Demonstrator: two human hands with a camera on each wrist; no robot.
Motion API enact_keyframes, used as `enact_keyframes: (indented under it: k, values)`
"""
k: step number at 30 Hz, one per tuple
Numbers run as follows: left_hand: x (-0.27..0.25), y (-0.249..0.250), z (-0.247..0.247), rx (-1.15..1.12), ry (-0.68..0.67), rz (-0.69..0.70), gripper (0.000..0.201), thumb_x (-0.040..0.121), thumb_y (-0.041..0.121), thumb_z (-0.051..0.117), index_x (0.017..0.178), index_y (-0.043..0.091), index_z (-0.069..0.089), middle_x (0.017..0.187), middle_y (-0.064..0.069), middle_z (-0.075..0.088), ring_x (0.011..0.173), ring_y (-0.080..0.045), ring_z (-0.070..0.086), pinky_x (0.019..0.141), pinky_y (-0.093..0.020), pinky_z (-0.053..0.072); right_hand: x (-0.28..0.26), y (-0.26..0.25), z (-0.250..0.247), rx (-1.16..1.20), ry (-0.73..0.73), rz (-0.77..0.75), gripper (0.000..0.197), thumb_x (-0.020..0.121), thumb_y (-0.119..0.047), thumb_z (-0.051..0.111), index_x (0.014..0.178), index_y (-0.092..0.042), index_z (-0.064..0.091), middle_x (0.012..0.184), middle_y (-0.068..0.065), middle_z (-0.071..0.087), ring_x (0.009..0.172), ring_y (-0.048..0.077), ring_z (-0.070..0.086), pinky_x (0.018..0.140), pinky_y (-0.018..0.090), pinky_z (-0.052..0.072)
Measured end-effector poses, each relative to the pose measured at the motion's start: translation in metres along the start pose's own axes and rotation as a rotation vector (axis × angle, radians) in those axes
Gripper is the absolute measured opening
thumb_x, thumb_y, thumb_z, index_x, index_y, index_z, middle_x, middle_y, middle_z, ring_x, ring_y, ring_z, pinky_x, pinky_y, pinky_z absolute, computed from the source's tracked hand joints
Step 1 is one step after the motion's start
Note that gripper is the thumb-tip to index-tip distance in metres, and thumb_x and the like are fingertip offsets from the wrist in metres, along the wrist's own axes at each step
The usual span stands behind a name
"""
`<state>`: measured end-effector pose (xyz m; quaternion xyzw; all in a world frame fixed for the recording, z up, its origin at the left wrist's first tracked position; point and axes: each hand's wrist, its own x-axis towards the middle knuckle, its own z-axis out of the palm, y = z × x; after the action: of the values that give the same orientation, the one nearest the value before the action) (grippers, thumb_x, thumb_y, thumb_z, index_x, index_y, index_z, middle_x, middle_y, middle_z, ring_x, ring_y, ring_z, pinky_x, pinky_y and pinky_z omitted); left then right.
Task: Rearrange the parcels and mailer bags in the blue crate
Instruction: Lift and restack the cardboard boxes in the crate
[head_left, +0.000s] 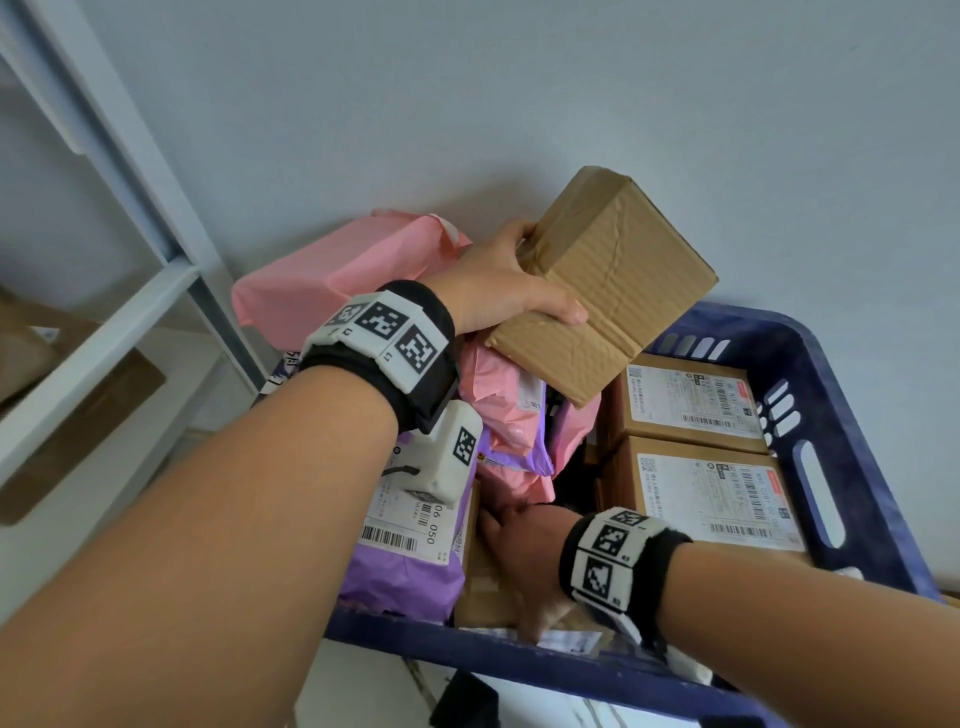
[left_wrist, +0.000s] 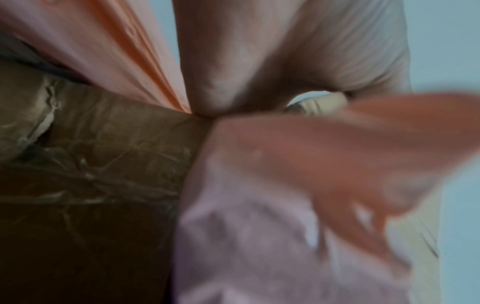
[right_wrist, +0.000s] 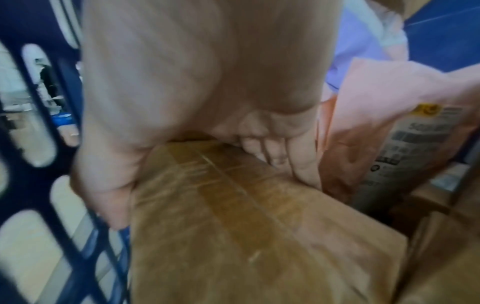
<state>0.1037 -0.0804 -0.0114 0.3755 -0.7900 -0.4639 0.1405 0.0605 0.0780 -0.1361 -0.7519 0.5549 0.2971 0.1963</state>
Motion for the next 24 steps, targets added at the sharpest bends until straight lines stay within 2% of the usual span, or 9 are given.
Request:
enact_keyframes:
  k: [2, 5, 9, 11, 14, 17, 21, 24]
  values:
    - [0.000, 0.000, 0.000, -0.003, -0.003, 0.005, 0.092, 0.065, 0.035, 0.085, 0.142, 0.026, 0.036, 0.125, 0.008, 0.055, 0.110, -0.012, 0.056, 0.092, -0.028, 0.046, -0.001, 0.006, -0.005, 0.051, -0.011, 0.000, 0.116, 0.064, -0.054, 0.080, 0.149, -0.006, 0.017, 0.137, 0.016, 0.049, 0.117, 0.033, 0.054, 0.093, 0.038, 0.048]
    - [0.000, 0.000, 0.000, -0.013, -0.012, 0.008, 0.096, 0.060, 0.038, 0.085, 0.142, 0.027, 0.036, 0.122, 0.009, 0.056, 0.110, -0.011, 0.057, 0.093, -0.029, 0.046, -0.005, 0.012, -0.010, 0.129, 0.007, 0.000, 0.105, 0.066, -0.048, 0.079, 0.146, -0.008, 0.026, 0.134, 0.011, 0.053, 0.115, 0.030, 0.055, 0.088, 0.035, 0.049]
    - [-0.001, 0.001, -0.001, -0.035, -0.017, 0.012, 0.101, 0.053, 0.041, 0.083, 0.142, 0.028, 0.036, 0.119, 0.011, 0.057, 0.106, -0.007, 0.058, 0.088, -0.025, 0.046, -0.005, 0.015, -0.012, 0.184, -0.034, -0.009, 0.099, 0.067, -0.044, 0.080, 0.147, -0.020, 0.026, 0.136, 0.007, 0.051, 0.117, 0.030, 0.054, 0.093, 0.038, 0.050]
    - [-0.001, 0.001, -0.001, -0.042, -0.021, 0.015, 0.100, 0.055, 0.039, 0.083, 0.142, 0.028, 0.036, 0.117, 0.012, 0.056, 0.105, -0.005, 0.057, 0.085, -0.023, 0.046, -0.002, 0.016, -0.012, 0.197, -0.050, -0.022, 0.099, 0.066, -0.043, 0.080, 0.147, -0.027, 0.024, 0.136, 0.007, 0.051, 0.115, 0.031, 0.055, 0.094, 0.042, 0.051]
    - [0.000, 0.000, 0.000, -0.041, -0.024, 0.013, 0.098, 0.059, 0.037, 0.085, 0.143, 0.028, 0.035, 0.116, 0.012, 0.055, 0.104, -0.006, 0.057, 0.084, -0.024, 0.046, 0.001, 0.017, -0.012, 0.195, -0.066, -0.036, 0.098, 0.068, -0.041, 0.079, 0.148, -0.032, 0.023, 0.139, 0.006, 0.050, 0.117, 0.032, 0.054, 0.095, 0.043, 0.049]
    - [-0.001, 0.001, -0.001, -0.048, -0.027, 0.009, 0.103, 0.053, 0.040, 0.082, 0.143, 0.028, 0.035, 0.119, 0.011, 0.055, 0.105, -0.007, 0.057, 0.086, -0.024, 0.045, 0.003, 0.017, -0.012, 0.195, -0.081, -0.043, 0.094, 0.069, -0.037, 0.079, 0.147, -0.031, 0.027, 0.135, 0.007, 0.053, 0.113, 0.032, 0.056, 0.092, 0.042, 0.051]
    - [-0.001, 0.003, -0.002, -0.054, -0.030, 0.011, 0.101, 0.052, 0.041, 0.080, 0.142, 0.027, 0.036, 0.116, 0.012, 0.055, 0.104, -0.006, 0.057, 0.085, -0.024, 0.046, 0.006, 0.014, -0.008, 0.161, -0.101, -0.018, 0.083, 0.068, -0.038, 0.079, 0.140, -0.023, 0.041, 0.124, 0.007, 0.061, 0.103, 0.029, 0.061, 0.088, 0.041, 0.054]
    - [-0.002, 0.003, -0.002, -0.056, -0.026, 0.008, 0.102, 0.051, 0.040, 0.081, 0.142, 0.027, 0.036, 0.120, 0.009, 0.056, 0.107, -0.009, 0.057, 0.090, -0.027, 0.046, 0.009, 0.011, -0.013, 0.141, -0.113, -0.003, 0.083, 0.066, -0.038, 0.079, 0.140, -0.023, 0.043, 0.124, 0.006, 0.061, 0.104, 0.030, 0.061, 0.088, 0.042, 0.054]
